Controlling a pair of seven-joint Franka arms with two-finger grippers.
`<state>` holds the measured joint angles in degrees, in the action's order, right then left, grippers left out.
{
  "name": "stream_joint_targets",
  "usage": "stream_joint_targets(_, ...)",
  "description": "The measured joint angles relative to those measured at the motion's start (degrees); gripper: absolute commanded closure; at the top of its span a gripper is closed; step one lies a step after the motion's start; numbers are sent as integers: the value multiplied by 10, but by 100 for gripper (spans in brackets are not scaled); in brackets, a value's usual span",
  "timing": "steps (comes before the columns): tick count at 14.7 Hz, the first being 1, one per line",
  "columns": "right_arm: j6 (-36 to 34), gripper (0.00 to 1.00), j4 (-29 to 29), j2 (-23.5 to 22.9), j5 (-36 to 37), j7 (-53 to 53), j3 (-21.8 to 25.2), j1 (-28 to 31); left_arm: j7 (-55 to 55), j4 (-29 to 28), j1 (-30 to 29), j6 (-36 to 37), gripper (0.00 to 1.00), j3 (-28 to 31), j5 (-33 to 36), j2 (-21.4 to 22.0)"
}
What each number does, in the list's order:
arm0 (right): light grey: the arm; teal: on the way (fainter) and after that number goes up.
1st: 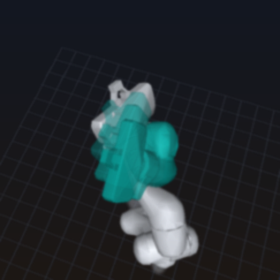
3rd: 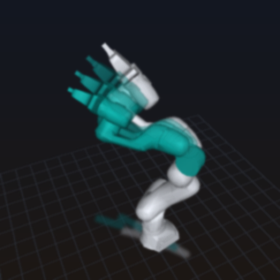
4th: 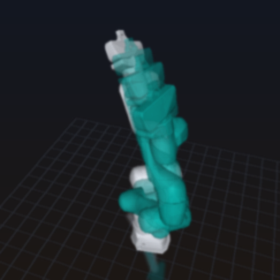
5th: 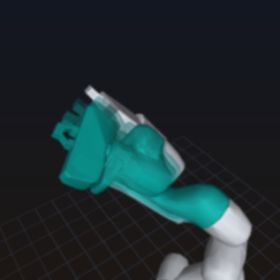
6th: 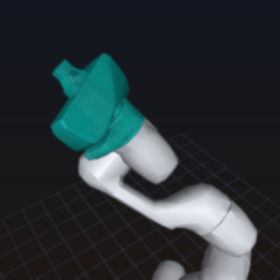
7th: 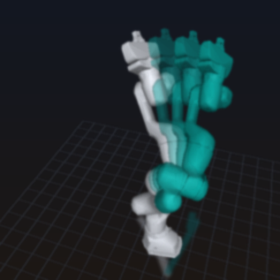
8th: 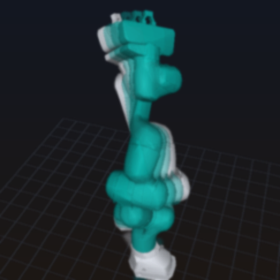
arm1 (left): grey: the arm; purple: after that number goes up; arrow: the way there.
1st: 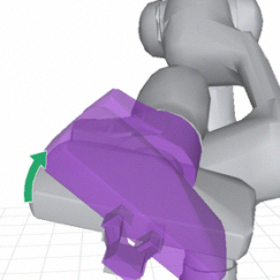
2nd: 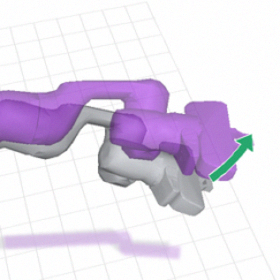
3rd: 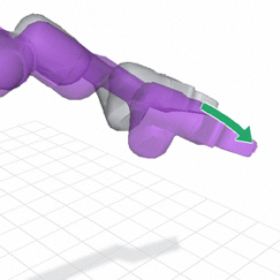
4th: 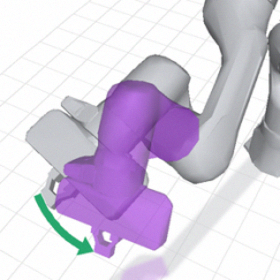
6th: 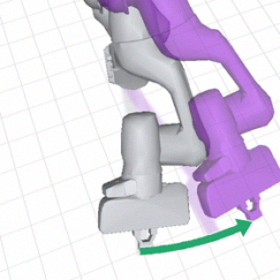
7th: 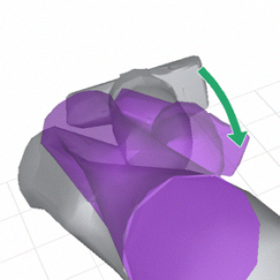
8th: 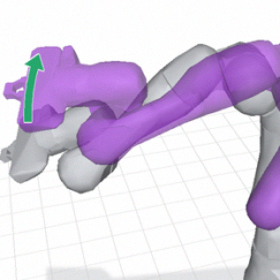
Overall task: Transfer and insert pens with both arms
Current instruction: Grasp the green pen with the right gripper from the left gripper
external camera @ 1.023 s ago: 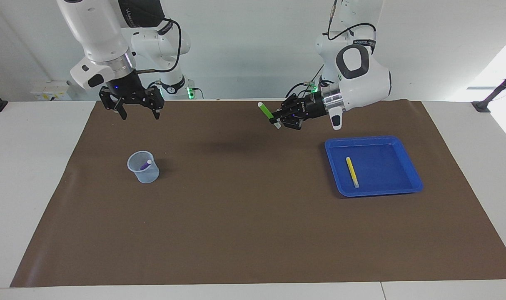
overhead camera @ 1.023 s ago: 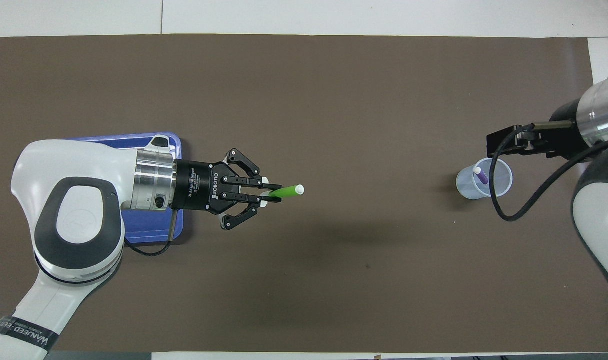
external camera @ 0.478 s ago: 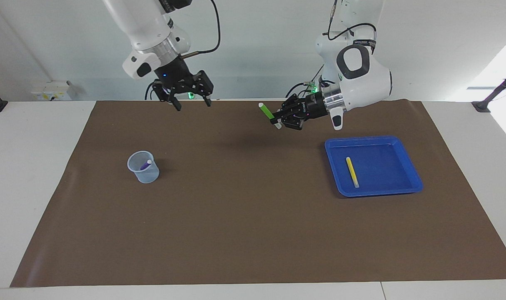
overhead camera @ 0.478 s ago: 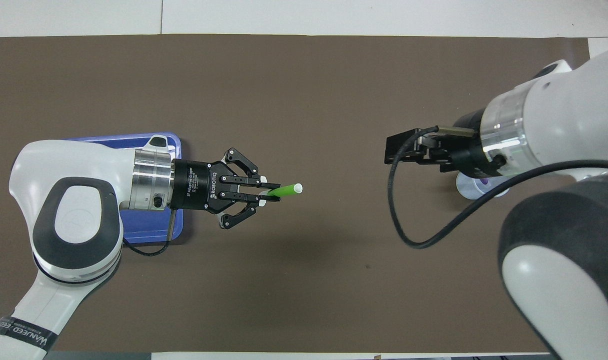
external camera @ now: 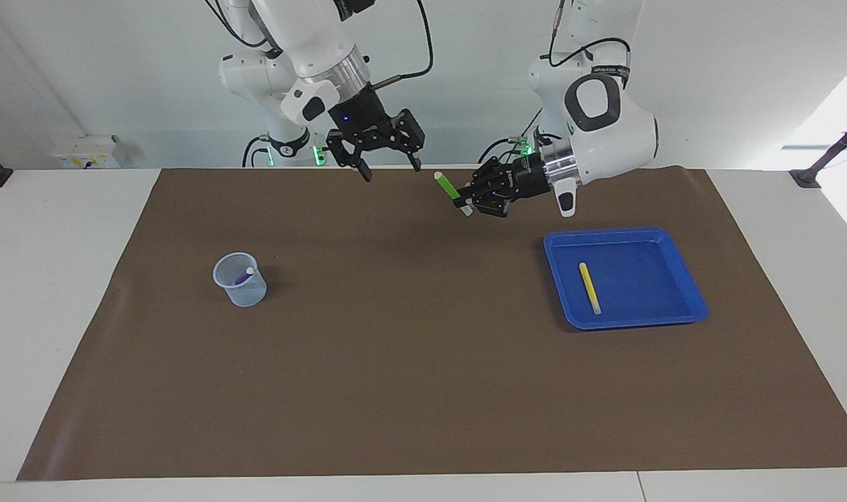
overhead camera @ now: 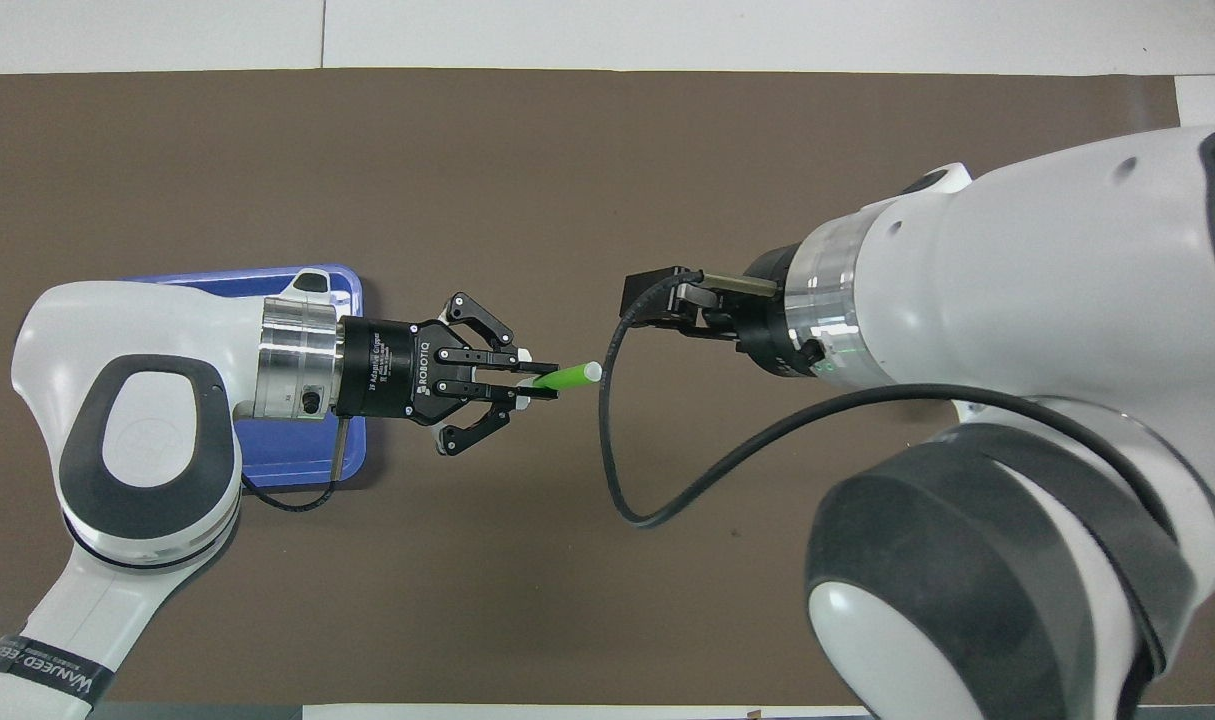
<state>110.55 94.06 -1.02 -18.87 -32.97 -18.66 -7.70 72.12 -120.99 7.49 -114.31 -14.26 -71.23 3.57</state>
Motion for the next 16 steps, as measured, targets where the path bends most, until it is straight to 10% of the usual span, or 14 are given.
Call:
stream_joint_targets(10, 51, 2, 3, -31, 0, -15, -62, -1, 1, 0, 0, -7, 100, 1, -7, 1)
stream_joint_targets(16, 77, 73, 18, -34, 0, -15, -68, -1, 1, -2, -1, -11, 100, 1, -12, 1)
